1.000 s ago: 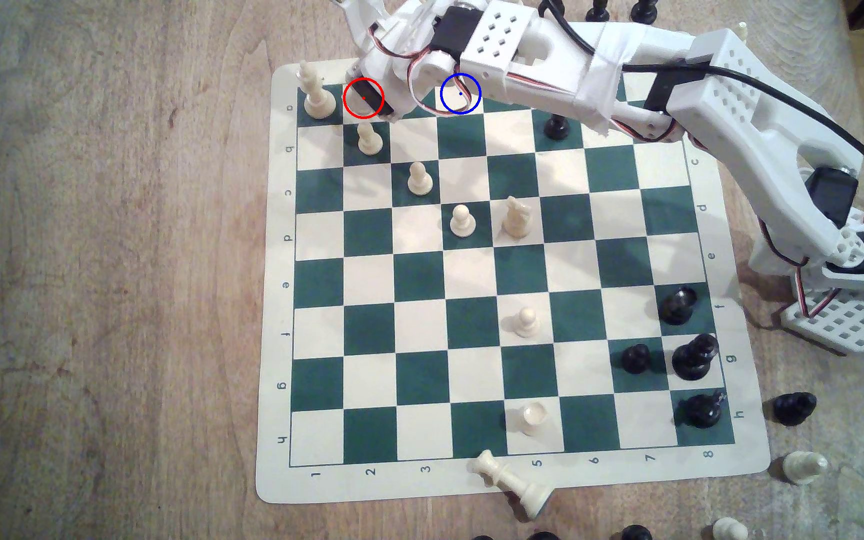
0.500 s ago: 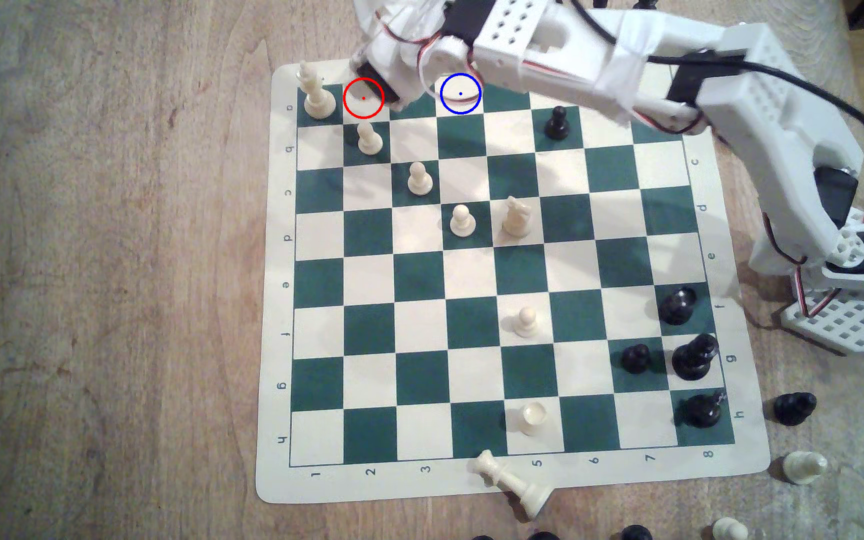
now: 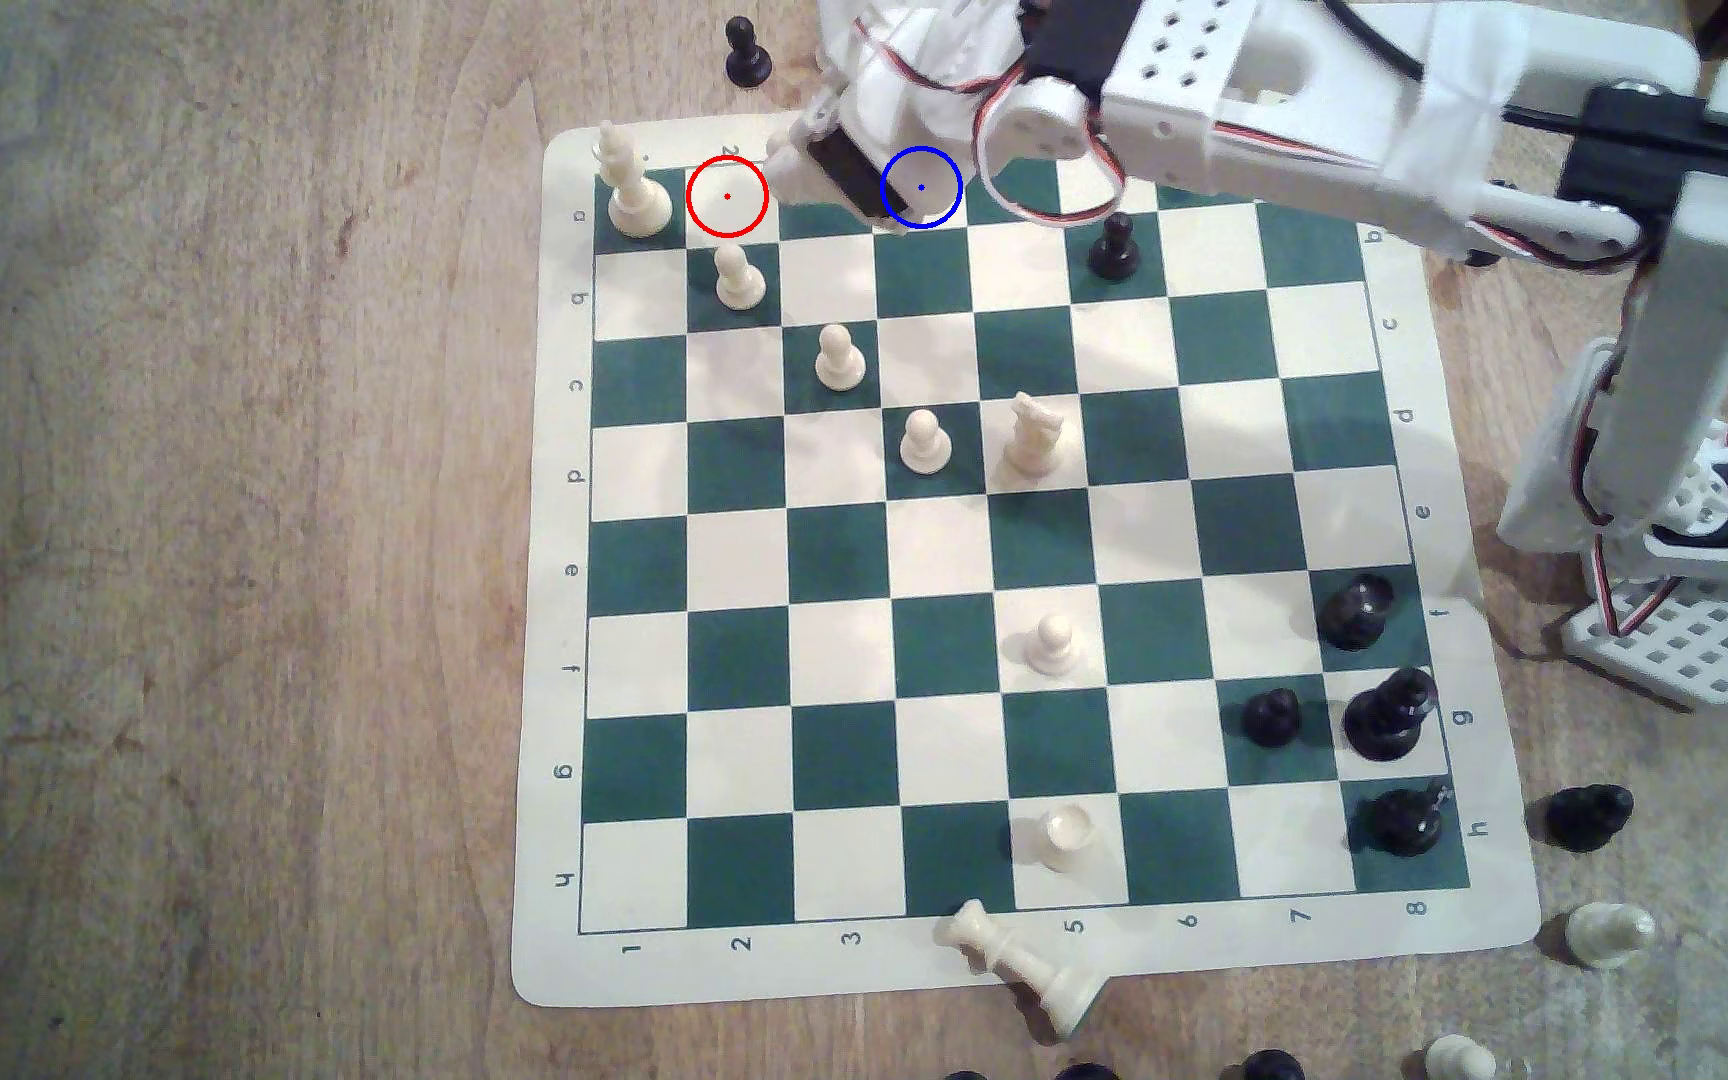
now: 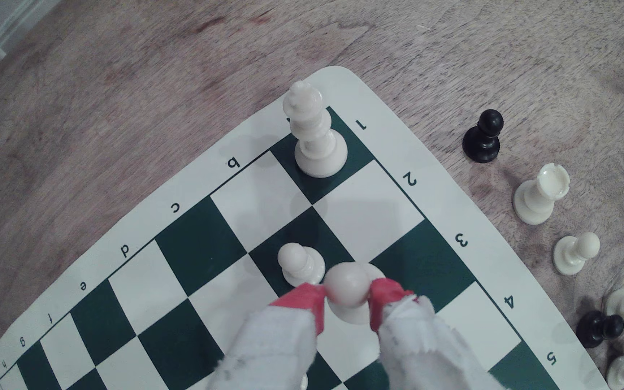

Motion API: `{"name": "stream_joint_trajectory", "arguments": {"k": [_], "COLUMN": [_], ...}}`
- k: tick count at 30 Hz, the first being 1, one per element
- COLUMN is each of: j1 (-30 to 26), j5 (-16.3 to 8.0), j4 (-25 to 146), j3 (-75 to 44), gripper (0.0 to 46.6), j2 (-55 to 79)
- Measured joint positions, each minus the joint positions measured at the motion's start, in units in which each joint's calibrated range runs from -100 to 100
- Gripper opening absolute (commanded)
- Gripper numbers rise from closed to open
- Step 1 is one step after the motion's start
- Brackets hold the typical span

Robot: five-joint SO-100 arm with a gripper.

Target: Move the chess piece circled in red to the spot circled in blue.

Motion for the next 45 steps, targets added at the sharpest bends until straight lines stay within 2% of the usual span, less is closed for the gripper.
{"name": "stream_joint_trajectory", "arguments": {"k": [7, 15, 32, 45], "j1": [1.92, 3.61, 6.34, 6.42], "j5": [0.44, 1.32, 1.66, 1.66], "j4": [-6.14, -11.47, -18.49, -21.2], "j3": [13.47, 21.33, 23.59, 25.12], "gripper": [4.4, 4.3, 4.3, 4.3], "j2": [-4.52, -4.61, -4.61, -1.84]}}
